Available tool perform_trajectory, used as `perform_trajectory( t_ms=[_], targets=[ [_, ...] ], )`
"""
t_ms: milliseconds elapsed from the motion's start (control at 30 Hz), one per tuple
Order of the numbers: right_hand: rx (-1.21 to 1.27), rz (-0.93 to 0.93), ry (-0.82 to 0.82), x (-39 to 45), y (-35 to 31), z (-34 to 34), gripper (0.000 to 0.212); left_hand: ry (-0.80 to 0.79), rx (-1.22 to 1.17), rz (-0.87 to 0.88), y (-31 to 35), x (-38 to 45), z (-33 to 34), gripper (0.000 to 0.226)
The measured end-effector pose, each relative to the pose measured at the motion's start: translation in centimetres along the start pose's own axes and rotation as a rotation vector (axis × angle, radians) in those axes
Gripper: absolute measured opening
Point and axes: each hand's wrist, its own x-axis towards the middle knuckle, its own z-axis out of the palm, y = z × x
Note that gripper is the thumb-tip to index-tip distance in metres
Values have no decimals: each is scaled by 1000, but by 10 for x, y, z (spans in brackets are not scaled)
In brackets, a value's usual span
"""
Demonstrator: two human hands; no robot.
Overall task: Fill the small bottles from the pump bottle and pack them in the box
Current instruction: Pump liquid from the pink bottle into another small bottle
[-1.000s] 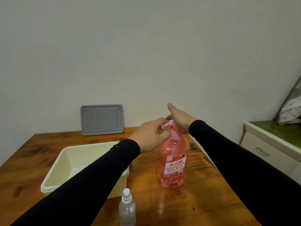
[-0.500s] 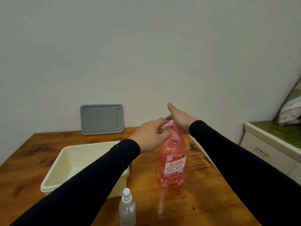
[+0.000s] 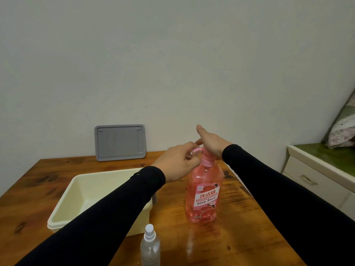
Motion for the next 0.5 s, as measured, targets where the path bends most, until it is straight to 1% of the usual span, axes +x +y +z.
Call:
perform_trajectory(
  t_ms=[167, 333, 500],
  targets=[
    [35, 7, 18, 2, -5, -4, 81, 14, 10, 14, 3, 3, -5, 34],
    [0, -8, 35, 3, 5, 3, 80, 5, -6, 0, -1, -1, 3, 34],
    [10, 11, 17, 1, 1, 1, 80, -6, -2, -1, 1, -1, 0, 36]
  ],
)
